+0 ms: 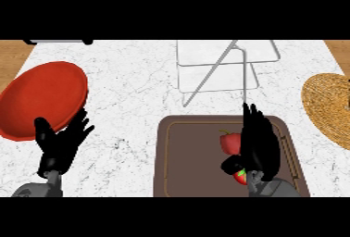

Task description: Pick the bell pepper from the tray and place it in the tiered shelf

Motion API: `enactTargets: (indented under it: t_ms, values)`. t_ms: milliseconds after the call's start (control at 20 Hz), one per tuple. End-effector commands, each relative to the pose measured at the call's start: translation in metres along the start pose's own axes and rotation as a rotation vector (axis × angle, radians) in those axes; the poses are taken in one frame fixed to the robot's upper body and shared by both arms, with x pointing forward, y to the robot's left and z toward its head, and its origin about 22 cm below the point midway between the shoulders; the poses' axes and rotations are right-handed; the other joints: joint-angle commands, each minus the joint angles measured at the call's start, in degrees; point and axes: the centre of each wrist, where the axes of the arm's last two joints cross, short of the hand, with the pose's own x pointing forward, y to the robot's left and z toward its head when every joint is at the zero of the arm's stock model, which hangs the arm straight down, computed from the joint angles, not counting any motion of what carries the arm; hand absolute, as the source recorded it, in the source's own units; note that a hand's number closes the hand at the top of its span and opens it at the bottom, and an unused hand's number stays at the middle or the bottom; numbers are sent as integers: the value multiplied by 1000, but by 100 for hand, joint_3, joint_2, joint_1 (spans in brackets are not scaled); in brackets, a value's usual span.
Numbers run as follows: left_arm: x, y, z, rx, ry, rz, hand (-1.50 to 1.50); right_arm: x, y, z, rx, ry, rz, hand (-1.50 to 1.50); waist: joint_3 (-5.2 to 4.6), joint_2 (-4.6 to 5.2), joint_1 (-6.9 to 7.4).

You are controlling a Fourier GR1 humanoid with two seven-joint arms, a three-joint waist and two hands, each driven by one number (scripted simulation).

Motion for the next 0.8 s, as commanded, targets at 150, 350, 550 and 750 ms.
enactTargets:
  t_ms: [150, 350, 550, 750]
  values:
    - [-14, -9, -5, 15, 31, 0, 0, -10, 25, -15, -51, -5, -19, -150, -21, 21, -7]
    - [11, 9, 5, -8, 21, -10, 0, 6, 20, -21, -44, -27, -41, -150, -21, 16, 3]
    - [-12, 7, 2, -10, 43, -9, 0, 9, 36, -38, -45, -50, -38, -150, -21, 20, 12]
    - [-8, -13, -9, -5, 32, -6, 0, 5, 43, -37, 164, -112, 141, 150, -27, 47, 5]
